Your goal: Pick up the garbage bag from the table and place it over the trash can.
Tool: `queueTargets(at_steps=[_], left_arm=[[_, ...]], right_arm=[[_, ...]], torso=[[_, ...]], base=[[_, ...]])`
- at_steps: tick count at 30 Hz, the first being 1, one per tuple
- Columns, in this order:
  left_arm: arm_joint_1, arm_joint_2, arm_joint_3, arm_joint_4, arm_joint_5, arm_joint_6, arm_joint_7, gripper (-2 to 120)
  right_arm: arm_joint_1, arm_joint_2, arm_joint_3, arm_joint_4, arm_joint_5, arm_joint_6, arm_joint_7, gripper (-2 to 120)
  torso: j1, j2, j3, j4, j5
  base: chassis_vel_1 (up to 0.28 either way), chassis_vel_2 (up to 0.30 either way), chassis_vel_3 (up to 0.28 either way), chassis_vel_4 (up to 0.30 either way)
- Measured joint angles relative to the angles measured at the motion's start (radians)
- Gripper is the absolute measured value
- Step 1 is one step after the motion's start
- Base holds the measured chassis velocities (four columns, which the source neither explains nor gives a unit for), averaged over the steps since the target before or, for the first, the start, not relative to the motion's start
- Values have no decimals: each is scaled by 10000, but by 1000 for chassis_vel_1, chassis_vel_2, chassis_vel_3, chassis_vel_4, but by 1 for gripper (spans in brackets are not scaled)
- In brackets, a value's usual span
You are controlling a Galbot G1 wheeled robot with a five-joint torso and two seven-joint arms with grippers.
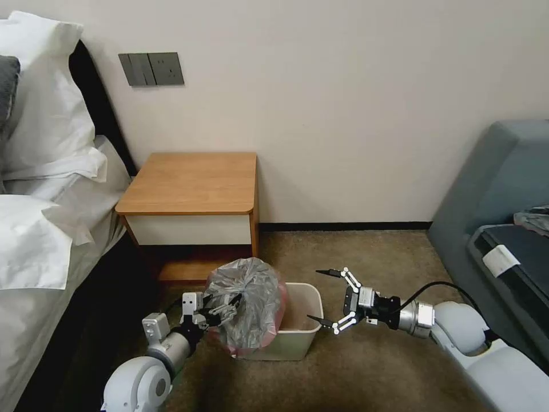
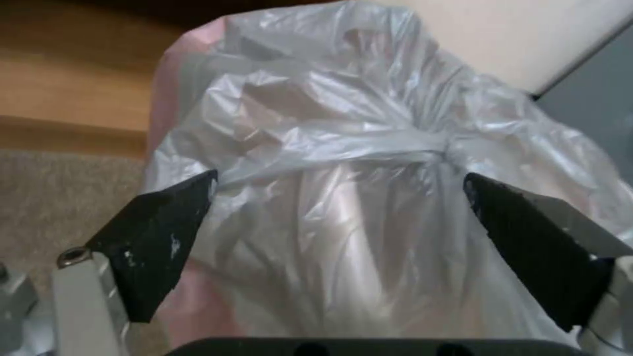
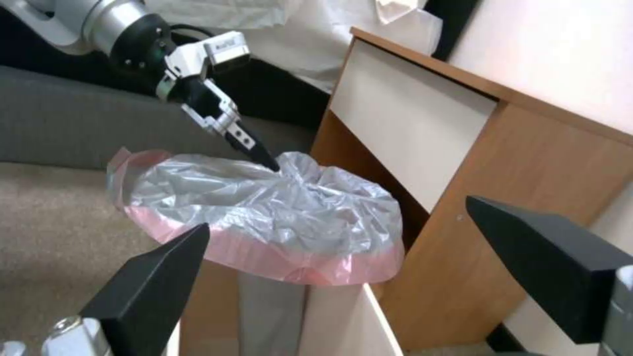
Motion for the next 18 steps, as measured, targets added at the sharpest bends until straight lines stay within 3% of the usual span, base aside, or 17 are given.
queueTargets(at_steps=[3,6,13,18], left_arm=[[-103,-75,-34,0,337,321,-18,100],[-330,-115,-123,-43,564,1156,-6,96],[-825,-229,-199,77,1033,1859,412,93],[-957,-297,-139,373,1437,1931,936,75]], right_arm=[[-11,22,-11,0,4,33,-5,100],[-36,35,-21,15,16,75,-12,100],[-108,40,-3,60,30,151,-33,100],[-153,16,1,161,57,178,-44,100]], torso=[[0,0,0,1,0],[0,0,0,1,1],[0,0,0,0,0],[0,0,0,1,1]], base=[[0,0,0,0],[0,0,0,0],[0,0,0,0],[0,0,0,0]])
